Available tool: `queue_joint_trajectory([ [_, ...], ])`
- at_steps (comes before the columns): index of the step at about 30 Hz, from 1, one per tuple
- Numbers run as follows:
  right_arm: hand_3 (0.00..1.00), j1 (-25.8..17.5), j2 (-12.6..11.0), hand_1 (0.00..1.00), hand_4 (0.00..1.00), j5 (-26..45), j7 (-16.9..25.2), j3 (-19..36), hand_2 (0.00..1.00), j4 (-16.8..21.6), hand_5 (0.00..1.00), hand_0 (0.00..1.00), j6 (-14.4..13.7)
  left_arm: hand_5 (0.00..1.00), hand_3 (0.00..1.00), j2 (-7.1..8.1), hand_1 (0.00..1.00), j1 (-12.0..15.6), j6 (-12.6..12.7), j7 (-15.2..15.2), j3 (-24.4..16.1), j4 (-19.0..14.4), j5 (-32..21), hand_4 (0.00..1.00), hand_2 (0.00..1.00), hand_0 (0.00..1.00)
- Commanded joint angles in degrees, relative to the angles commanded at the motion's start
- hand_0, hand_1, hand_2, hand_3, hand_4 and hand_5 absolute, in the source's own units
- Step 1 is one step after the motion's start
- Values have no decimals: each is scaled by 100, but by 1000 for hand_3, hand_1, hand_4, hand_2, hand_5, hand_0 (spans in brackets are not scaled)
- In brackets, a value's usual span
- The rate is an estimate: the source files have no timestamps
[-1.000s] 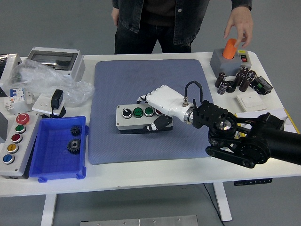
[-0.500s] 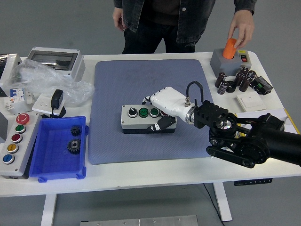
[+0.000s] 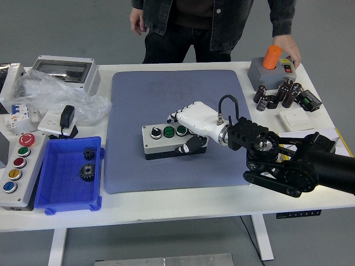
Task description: Pick up the button,place it on the desk,press the button,press the button
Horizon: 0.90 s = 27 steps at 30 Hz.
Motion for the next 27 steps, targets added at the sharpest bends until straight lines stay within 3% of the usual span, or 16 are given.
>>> queue_joint_trajectory([
  [4, 676, -4, -7, 669, 617, 15, -8, 50, 767, 5, 74, 630, 80, 394, 632, -1, 644, 6, 1, -5, 10, 0, -8, 631, 608, 615],
  [5, 766, -6, -9, 677, 667, 23, -2, 81, 777, 6, 69, 651, 116, 395, 627, -3, 644, 8, 0, -9, 19, 2, -17, 628, 607, 615],
  [16, 807, -29, -17, 675, 715, 52, -69, 197, 782, 41, 68, 659, 325, 392, 626, -8, 644, 11, -16, -77, 61, 13, -73, 624, 606, 615],
  [17, 885, -34, -25, 680, 902, 53, -82, 212, 820, 61, 220, 669, 337, 391, 624, -10, 644, 13, -19, -82, 64, 14, -76, 612, 606, 615],
  [22, 885, -62, -71, 680, 902, 27, -142, 301, 820, 249, 220, 669, 424, 391, 624, -18, 644, 23, -45, -104, 90, 18, -97, 612, 606, 615],
  [23, 969, -69, -79, 684, 998, 24, -145, 316, 866, 291, 369, 686, 438, 392, 619, -19, 644, 24, -48, -107, 93, 18, -99, 604, 605, 612],
  [27, 969, -90, -101, 684, 998, 22, -153, 362, 866, 412, 369, 686, 480, 392, 619, -21, 644, 27, -61, -124, 99, 20, -105, 604, 605, 612],
])
